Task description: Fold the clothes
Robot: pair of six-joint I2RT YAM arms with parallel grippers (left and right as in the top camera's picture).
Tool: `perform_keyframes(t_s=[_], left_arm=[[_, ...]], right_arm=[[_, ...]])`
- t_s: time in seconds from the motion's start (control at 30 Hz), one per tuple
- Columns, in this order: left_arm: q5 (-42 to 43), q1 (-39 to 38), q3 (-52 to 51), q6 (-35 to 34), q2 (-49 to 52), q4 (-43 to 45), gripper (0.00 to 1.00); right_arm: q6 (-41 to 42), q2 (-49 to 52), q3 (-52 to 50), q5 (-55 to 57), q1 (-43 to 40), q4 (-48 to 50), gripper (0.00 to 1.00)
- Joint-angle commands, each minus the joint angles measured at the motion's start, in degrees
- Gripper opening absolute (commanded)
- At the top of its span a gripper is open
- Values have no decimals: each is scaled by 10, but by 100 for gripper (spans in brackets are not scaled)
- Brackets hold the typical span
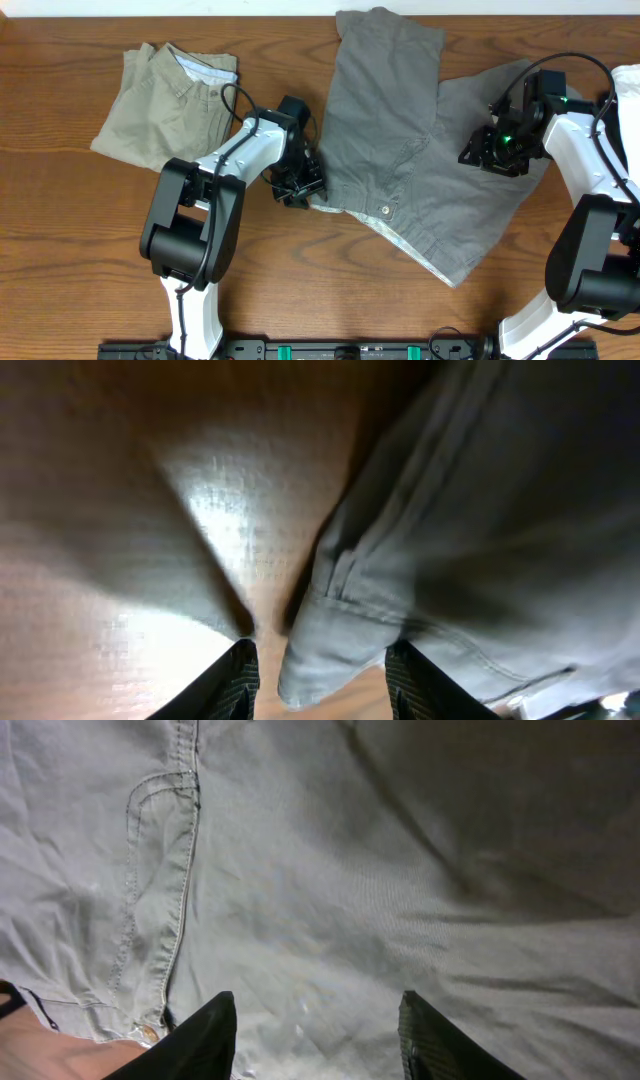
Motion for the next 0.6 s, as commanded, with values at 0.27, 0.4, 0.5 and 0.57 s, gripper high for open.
perform_keyframes(t_s=[0.27,0.4,0.5,0.57], left_arm=[[-54,38,-4,-21,-6,71,6],[-55,53,-2,21,-6,72,6],[-48,72,10,51,-7,67,6],[-41,84,24,74,-8,58,6]], right_arm=[[-5,0,-3,-4,3,2,47],[-5,0,-10,-3,3,2,47],[-5,0,-28,1,3,10,47],[-5,0,-51,1,3,22,46]])
